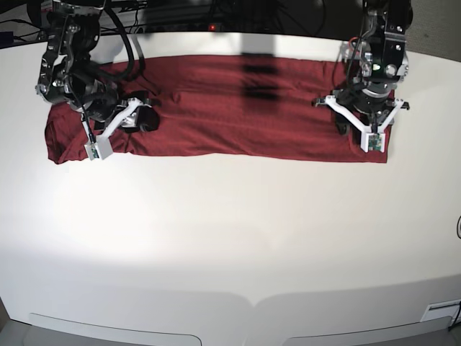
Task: Fold the T-shirt properly
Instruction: 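Open both grippers and lift them off the strip, then move the left gripper to the strip's end and grasp it, then hold the strip's end with the left gripper and adjust grip, then fold the strip's end with the left gripper toward the right gripper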
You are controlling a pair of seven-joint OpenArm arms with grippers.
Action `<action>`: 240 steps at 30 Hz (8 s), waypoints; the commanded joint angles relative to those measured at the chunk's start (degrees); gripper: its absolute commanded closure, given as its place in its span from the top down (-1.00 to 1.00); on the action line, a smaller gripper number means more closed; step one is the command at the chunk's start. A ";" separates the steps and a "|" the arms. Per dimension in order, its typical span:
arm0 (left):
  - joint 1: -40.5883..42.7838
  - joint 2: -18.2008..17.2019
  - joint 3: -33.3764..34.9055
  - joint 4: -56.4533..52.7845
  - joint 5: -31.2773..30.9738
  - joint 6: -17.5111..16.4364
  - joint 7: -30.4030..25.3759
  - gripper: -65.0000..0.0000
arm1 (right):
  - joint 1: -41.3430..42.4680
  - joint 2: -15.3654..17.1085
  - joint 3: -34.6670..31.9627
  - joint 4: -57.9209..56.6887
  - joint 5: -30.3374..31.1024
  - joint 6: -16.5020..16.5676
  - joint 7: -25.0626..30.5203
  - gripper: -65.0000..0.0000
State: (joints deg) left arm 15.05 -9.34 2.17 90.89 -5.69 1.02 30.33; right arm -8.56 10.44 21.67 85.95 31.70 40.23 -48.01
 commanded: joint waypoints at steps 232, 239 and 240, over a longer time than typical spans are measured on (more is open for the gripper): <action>-25.57 -9.49 -21.64 -18.93 -46.18 -39.21 31.08 -1.00 | -14.97 0.50 0.11 43.95 7.98 -0.23 -11.43 -0.09; -23.78 -3.10 -21.62 -13.29 -44.68 -34.18 37.05 -1.00 | -14.97 0.48 0.11 43.93 8.00 -0.23 -11.34 -0.09; -23.41 -1.99 -21.62 -12.68 -44.68 -33.79 37.90 -1.00 | -14.97 0.50 0.11 43.93 8.00 -0.23 -11.34 -0.09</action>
State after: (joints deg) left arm -6.98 -10.63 -19.25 76.86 -48.97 -32.64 69.14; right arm -23.66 10.61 21.61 128.79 38.76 39.75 -60.53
